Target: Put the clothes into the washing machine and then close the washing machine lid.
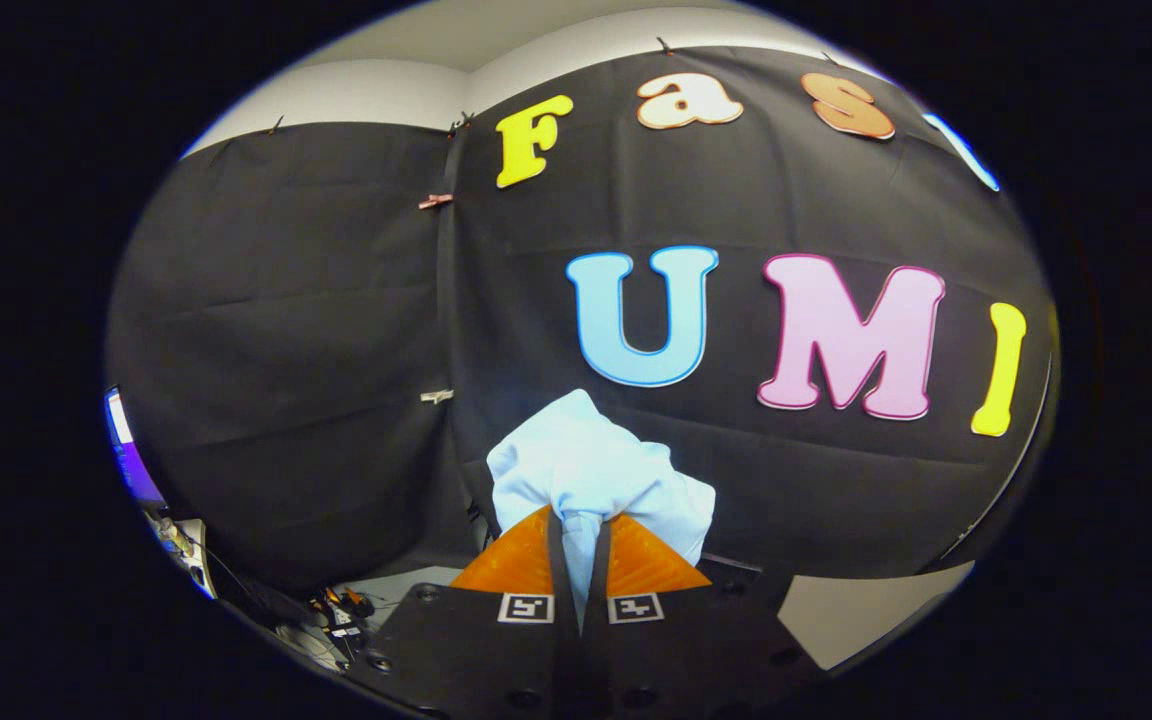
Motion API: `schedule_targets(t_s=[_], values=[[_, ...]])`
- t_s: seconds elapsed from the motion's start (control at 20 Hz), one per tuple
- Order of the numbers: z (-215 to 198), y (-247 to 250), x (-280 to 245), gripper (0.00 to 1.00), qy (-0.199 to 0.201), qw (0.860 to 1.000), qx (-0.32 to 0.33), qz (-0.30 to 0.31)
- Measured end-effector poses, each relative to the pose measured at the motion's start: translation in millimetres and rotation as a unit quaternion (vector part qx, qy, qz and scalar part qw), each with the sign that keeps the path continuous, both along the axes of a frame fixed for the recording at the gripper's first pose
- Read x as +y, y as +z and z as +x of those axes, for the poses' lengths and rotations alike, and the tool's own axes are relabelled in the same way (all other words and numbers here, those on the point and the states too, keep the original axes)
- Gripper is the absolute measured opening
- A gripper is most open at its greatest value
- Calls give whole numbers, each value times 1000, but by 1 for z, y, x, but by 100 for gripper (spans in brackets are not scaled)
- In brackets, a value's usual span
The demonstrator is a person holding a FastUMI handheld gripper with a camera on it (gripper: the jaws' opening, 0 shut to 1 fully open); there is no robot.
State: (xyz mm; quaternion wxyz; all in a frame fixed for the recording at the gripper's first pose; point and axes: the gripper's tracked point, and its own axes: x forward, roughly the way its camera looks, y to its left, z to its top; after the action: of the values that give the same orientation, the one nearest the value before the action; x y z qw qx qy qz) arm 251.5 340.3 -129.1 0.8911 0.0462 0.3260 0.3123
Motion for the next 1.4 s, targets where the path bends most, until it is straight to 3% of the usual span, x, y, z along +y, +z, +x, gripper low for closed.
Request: schedule_targets(t_s=[0.65,1.1,1.4], values=[[-45,-185,55,5,131,989,62,-42],[-89,-281,51,5,206,966,101,-123],[-120,-309,42,5,253,943,124,-179]])
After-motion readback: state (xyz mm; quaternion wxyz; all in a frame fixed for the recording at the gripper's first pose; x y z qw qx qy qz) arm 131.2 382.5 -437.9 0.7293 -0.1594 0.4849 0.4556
